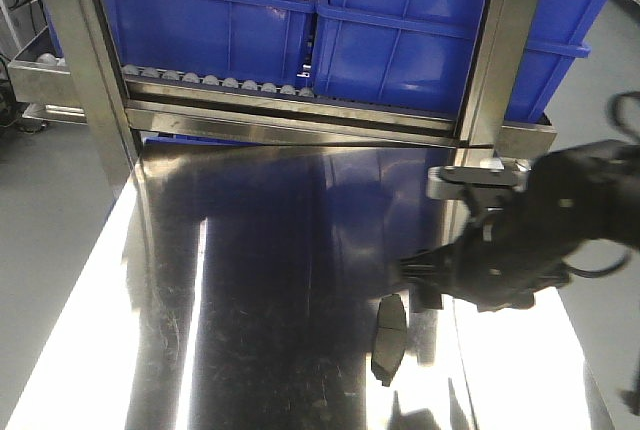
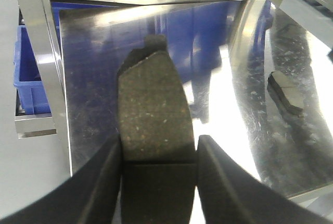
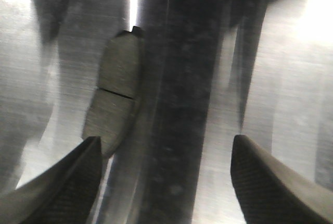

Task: Move and align brake pads A on conveyor
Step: 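Close the right gripper on the end of that brake pad, then lift the brake pad with the right gripper off the table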

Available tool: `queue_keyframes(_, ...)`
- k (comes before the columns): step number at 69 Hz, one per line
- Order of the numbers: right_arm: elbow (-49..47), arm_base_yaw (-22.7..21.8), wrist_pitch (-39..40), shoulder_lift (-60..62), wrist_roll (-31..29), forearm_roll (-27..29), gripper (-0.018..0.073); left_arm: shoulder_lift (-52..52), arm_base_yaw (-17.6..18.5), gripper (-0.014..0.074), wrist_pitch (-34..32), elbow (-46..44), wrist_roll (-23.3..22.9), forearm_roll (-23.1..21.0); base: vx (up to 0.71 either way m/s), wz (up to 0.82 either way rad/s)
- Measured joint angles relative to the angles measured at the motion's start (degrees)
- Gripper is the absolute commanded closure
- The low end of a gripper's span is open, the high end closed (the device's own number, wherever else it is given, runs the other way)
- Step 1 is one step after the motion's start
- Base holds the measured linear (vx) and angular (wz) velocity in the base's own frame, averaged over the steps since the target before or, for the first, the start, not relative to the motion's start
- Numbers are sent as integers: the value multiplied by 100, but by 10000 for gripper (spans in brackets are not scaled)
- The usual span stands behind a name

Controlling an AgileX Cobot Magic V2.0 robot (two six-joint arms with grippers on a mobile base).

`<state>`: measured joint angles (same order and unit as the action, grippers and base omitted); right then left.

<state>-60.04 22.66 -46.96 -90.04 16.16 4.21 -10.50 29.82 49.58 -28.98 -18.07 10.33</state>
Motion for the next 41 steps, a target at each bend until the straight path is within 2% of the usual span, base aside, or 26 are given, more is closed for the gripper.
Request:
queue_keyframes(14, -807, 579, -267, -885, 695, -173, 54, 0, 0, 602, 0, 0, 0, 0, 0, 0)
queue_keyframes(27, -1359, 618, -718, -1472, 1088, -184, 54, 0, 0, 602, 0, 0, 6, 0, 0, 0)
queue_keyframes(41, -1473, 618, -827, -1816, 1372, -196, 54, 0, 0, 602, 0, 0, 10, 0, 0, 0)
